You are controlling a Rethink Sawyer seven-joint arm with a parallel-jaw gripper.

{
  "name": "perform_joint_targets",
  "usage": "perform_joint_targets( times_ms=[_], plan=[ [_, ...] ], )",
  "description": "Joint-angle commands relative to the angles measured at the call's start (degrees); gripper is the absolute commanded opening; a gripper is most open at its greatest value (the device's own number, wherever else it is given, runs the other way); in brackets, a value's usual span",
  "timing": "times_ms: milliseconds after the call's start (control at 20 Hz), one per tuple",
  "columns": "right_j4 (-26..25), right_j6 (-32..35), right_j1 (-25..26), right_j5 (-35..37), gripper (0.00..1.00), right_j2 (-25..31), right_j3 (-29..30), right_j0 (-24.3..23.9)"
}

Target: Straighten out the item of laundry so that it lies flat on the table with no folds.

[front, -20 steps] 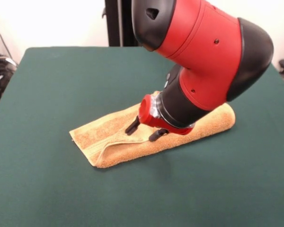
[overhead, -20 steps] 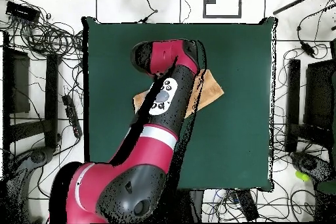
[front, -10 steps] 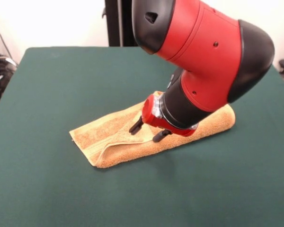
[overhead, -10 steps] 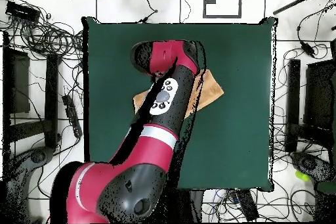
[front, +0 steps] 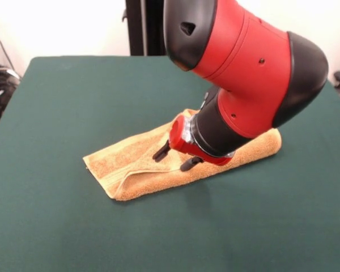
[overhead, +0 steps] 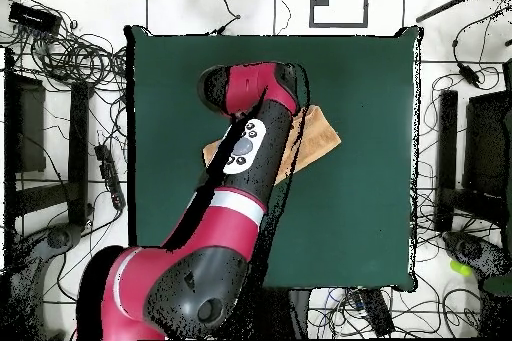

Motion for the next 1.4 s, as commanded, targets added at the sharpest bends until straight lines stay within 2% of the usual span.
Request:
perform_joint_targets(
  times_ms=[50,500,900,1250,1400],
  plan=[
    [-0.55,15.16,3.44,-1.78,1.00,3.38,1.13,1.13],
    [0.69,15.59,2.38,-2.64,1.00,5.13,2.90,0.95],
    [0.07,15.31,2.69,-2.82,1.00,4.14,1.48,0.89],
    [-1.07,12.35,1.52,-0.52,1.00,2.78,-0.16,0.81],
    [-0.57,13.23,1.90,0.72,1.00,2.40,-1.23,0.41]
  ],
)
